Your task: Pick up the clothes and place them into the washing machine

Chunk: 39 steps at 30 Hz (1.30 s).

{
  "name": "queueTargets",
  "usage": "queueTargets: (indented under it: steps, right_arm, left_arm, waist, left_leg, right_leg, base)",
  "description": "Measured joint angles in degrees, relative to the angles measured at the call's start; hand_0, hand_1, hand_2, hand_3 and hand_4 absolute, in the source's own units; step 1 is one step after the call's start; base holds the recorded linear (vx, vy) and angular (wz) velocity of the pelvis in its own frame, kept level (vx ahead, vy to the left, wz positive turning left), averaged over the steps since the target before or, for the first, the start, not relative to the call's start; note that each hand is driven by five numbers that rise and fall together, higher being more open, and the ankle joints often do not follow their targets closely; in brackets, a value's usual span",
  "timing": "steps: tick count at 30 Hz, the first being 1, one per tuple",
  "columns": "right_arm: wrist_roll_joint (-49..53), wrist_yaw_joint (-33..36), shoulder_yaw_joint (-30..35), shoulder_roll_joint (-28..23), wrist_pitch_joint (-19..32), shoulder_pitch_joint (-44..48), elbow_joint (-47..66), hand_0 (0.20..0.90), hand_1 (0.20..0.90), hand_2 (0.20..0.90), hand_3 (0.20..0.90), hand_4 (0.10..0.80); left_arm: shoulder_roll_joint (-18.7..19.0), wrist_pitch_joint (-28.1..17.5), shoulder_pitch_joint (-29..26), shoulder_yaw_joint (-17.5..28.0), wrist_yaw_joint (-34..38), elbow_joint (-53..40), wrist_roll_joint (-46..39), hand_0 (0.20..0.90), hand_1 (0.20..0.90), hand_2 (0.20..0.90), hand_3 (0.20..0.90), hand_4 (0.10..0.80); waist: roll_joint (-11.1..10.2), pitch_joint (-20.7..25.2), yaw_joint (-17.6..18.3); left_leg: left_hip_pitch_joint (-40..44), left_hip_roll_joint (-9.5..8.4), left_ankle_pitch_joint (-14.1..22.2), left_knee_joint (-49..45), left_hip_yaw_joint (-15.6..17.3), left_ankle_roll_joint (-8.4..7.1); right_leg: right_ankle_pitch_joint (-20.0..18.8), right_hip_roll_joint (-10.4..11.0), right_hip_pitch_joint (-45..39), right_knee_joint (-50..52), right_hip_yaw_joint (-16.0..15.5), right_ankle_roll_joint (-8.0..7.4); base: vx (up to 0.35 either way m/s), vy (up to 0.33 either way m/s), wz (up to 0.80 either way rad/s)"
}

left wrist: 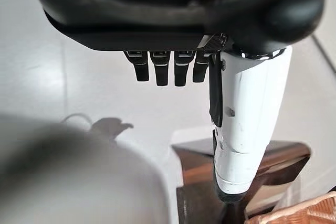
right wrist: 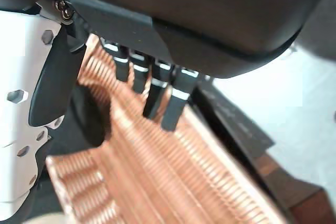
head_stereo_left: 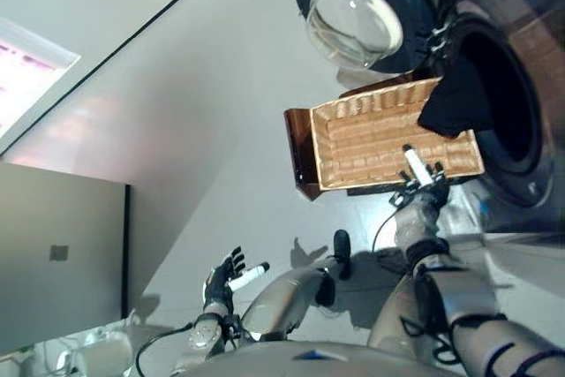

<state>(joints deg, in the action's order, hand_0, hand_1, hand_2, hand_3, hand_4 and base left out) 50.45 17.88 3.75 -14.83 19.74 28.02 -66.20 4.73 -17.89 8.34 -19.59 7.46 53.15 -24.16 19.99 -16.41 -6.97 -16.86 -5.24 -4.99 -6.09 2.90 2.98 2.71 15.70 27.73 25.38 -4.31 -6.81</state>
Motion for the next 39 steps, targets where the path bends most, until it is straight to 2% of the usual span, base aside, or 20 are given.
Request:
queueTargets:
  steps: [2, 5, 7, 8, 9, 10, 11, 14, 20, 22, 26, 35, 36, 37, 39]
  right_arm:
    - [-0.51, -0.45, -0.09, 0.73, -0.25, -2.18, -0.09, 0.900, 0.900, 0.900, 0.900, 0.800]
    - [-5.82, -1.62, -2.08, 0.73, -1.56, -7.15, -1.13, 0.900, 0.900, 0.900, 0.900, 0.800]
    - [-12.58, -1.71, -2.71, 0.76, -3.52, -12.85, -1.15, 0.900, 0.900, 0.900, 0.900, 0.800]
    - [-15.60, -1.93, -3.32, 0.58, -3.91, -15.10, -0.84, 0.900, 0.900, 0.900, 0.900, 0.800]
    - [-18.93, -1.70, -4.14, 0.92, -5.29, -18.51, -1.60, 0.900, 0.900, 0.900, 0.900, 0.800]
    - [-22.70, -1.51, -4.95, 0.33, -6.03, -21.04, -3.78, 0.900, 0.900, 0.900, 0.900, 0.800]
    - [-27.79, -1.59, -8.13, 0.07, -7.77, -23.13, -5.38, 0.900, 0.900, 0.900, 0.900, 0.800]
    - [-36.32, -2.21, -8.83, -0.51, -9.34, -30.11, -7.03, 0.900, 0.900, 0.900, 0.900, 0.800]
    - [-52.98, -3.37, -9.99, -0.39, -11.12, -36.67, -11.99, 0.900, 0.900, 0.900, 0.900, 0.800]
    - [-55.85, -4.54, -10.18, -0.15, -12.63, -37.13, -14.36, 0.900, 0.900, 0.900, 0.900, 0.800]
    - [-60.49, -5.57, -11.02, -0.02, -14.54, -38.02, -14.65, 0.900, 0.900, 0.900, 0.900, 0.800]
    - [-61.04, -5.59, -10.91, 0.07, -15.47, -37.81, -14.44, 0.900, 0.900, 0.900, 0.900, 0.800]
    - [-60.96, -5.59, -10.98, 0.18, -15.74, -37.79, -14.42, 0.900, 0.900, 0.900, 0.900, 0.800]
    - [-60.77, -5.57, -10.99, 0.39, -15.80, -37.65, -14.75, 0.900, 0.900, 0.900, 0.900, 0.800]
    - [-60.15, -5.54, -11.11, 0.75, -15.80, -37.54, -15.67, 0.900, 0.900, 0.900, 0.900, 0.800]
  left_arm:
    - [0.23, 0.01, 0.20, 1.09, 0.11, 1.36, 0.20, 0.900, 0.900, 0.900, 0.900, 0.800]
    - [1.05, 0.13, -0.94, 3.81, 0.21, 7.03, 2.07, 0.900, 0.900, 0.900, 0.900, 0.800]
    - [1.84, 0.79, -1.80, 6.25, 1.32, 11.68, 3.63, 0.900, 0.900, 0.900, 0.900, 0.800]
    - [2.00, 1.46, -2.16, 7.56, 1.52, 13.23, 4.63, 0.900, 0.900, 0.900, 0.900, 0.800]
    - [2.52, 2.06, -1.37, 8.45, 1.98, 15.25, 5.58, 0.900, 0.900, 0.900, 0.900, 0.800]
    - [3.34, 2.31, -1.31, 8.59, 2.04, 16.53, 7.26, 0.900, 0.900, 0.900, 0.900, 0.800]
    - [4.07, 2.66, -1.25, 9.07, 1.96, 17.68, 9.11, 0.900, 0.900, 0.900, 0.900, 0.800]
    - [5.20, 3.01, -0.78, 9.62, 1.83, 18.19, 12.43, 0.900, 0.900, 0.900, 0.900, 0.800]
    - [5.45, 5.09, -0.83, 9.54, 1.61, 19.66, 17.08, 0.900, 0.900, 0.900, 0.900, 0.800]
    - [5.41, 5.12, -0.46, 9.48, 1.47, 19.75, 18.07, 0.900, 0.900, 0.900, 0.900, 0.800]
    - [5.27, 5.39, -0.15, 9.49, 0.79, 19.79, 19.45, 0.900, 0.900, 0.900, 0.900, 0.800]
    - [5.34, 6.46, 0.09, 10.77, -0.37, 21.18, 20.06, 0.900, 0.900, 0.900, 0.900, 0.800]
    - [5.42, 6.51, 0.06, 10.91, -0.38, 21.37, 20.04, 0.900, 0.900, 0.900, 0.900, 0.800]
    - [5.60, 6.57, -0.16, 11.16, -0.48, 21.70, 20.04, 0.900, 0.900, 0.900, 0.900, 0.800]
    - [6.26, 7.04, -1.00, 11.19, -0.62, 21.97, 20.06, 0.900, 0.900, 0.900, 0.900, 0.800]
  waist:
    - [-0.93, 0.75, -0.21]
    - [-4.93, 2.91, 0.64]
    - [-8.76, 4.88, 1.89]
    - [-9.77, 5.19, 2.07]
    - [-11.42, 6.87, 1.70]
    - [-13.44, 7.81, 2.40]
    - [-14.63, 8.84, 2.73]
    - [-17.07, 11.28, 3.21]
    - [-18.01, 15.27, 5.51]
    - [-18.11, 17.59, 5.43]
    - [-17.78, 18.16, 5.85]
    - [-18.46, 18.99, 5.63]
    - [-18.75, 19.09, 5.64]
    - [-19.28, 19.02, 5.50]
    - [-20.60, 17.91, 5.29]
  left_leg:
    - [2.50, 0.44, -0.12, 1.03, -0.08, -0.18]
    - [4.79, 1.36, 0.42, 1.41, -0.06, -0.90]
    - [5.97, 2.37, 1.65, 1.42, -0.05, -1.47]
    - [6.86, 2.73, 2.02, 1.77, -0.10, -1.65]
    - [8.29, 3.47, 2.33, 2.84, 0.06, -1.13]
    - [9.32, 3.42, 2.65, 3.39, 0.51, -0.71]
    - [10.06, 3.36, 2.80, 3.67, 0.45, -0.48]
    - [12.15, 3.37, 2.95, 4.97, 0.30, -0.25]
    - [17.18, 3.14, 3.08, 7.98, 0.37, 0.05]
    - [17.52, 3.24, 3.08, 8.57, 0.25, 0.05]
    - [19.35, 3.59, 3.07, 8.98, 0.28, -0.04]
    - [21.42, 3.52, 3.34, 9.01, 0.59, 0.15]
    - [21.47, 3.42, 3.39, 8.81, 0.53, 0.21]
    - [21.34, 2.59, 3.48, 7.97, 0.76, 0.36]
    - [21.12, 2.04, 4.84, 5.78, -0.07, 1.43]
  right_leg:
    - [-0.13, -0.47, -2.64, -1.14, -0.37, -0.06]
    - [-0.18, -1.46, -5.99, -3.31, -1.18, -0.02]
    - [-0.19, -2.50, -7.29, -5.93, -1.36, -0.07]
    - [-0.29, -3.21, -8.69, -7.69, -1.35, -0.22]
    - [-1.11, -3.83, -11.09, -10.51, -1.34, -0.56]
    - [-2.30, -4.05, -12.07, -11.88, -1.44, -0.35]
    - [-3.61, -3.85, -13.99, -13.46, -1.62, -0.20]
    - [-3.76, -3.87, -16.56, -15.41, -2.46, -0.25]
    - [-4.09, -3.59, -21.53, -18.18, -3.40, -0.72]
    - [-4.08, -3.63, -21.65, -18.24, -3.78, -0.74]
    - [-4.07, -3.95, -23.52, -18.61, -4.21, -0.70]
    - [-3.66, -4.12, -25.49, -18.23, -4.16, -0.80]
    - [-3.29, -3.89, -25.27, -17.46, -4.16, -0.87]
    - [-2.59, -3.25, -25.23, -17.00, -4.32, -1.04]
    - [-1.48, -2.03, -25.18, -13.60, -4.38, -1.69]
  base:
    - [0.087, -0.107, -0.03]
    - [0.116, -0.105, -0.06]
    - [0.116, -0.077, -0.32]
    - [0.133, -0.061, -0.49]
    - [0.081, -0.035, -0.52]
    - [0.168, -0.060, -0.36]
    - [0.086, -0.025, -0.08]
    - [0.102, -0.023, 0.04]
    - [0.050, -0.036, 0.04]
    - [0.027, -0.070, 0.04]
    - [0.026, -0.068, 0.03]
    - [0.021, 0.003, -0.02]
    - [-0.056, 0.113, 0.07]
    - [-0.085, 0.157, 0.09]
    - [-0.058, 0.117, 0.19]
